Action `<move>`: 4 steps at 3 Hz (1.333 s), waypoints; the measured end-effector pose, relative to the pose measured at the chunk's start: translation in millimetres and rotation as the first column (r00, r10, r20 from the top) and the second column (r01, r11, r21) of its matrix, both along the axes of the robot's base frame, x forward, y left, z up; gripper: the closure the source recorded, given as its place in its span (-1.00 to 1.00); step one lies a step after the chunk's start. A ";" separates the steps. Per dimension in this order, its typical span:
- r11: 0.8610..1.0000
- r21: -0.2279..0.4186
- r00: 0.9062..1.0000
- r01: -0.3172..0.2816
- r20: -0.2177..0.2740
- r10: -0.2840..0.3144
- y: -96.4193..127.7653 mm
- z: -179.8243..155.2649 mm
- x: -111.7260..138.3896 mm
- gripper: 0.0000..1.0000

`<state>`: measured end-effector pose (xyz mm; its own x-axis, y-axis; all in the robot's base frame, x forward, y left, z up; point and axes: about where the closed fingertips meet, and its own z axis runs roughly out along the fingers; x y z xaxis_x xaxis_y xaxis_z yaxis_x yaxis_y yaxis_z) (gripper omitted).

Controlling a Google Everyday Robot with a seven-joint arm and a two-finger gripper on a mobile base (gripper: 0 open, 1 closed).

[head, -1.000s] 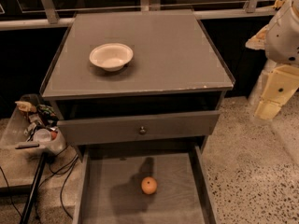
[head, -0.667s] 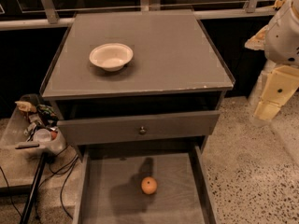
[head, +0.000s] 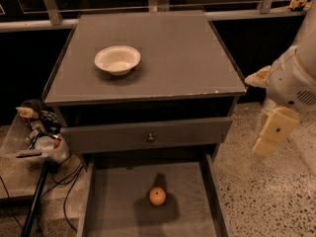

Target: Pick orange from middle drawer and place on counter

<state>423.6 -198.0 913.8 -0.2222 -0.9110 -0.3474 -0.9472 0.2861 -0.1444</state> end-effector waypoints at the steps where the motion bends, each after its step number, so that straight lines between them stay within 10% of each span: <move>1: 0.997 0.083 0.999 0.007 -0.044 -0.003 9.9 -52.5 -9.1 -1.00; 4: 0.975 0.217 0.997 -0.043 0.078 0.027 35.6 -162.2 -10.2 -1.00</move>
Offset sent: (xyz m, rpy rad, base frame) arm -0.0303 0.0228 -0.1582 0.3126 -0.0461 0.0531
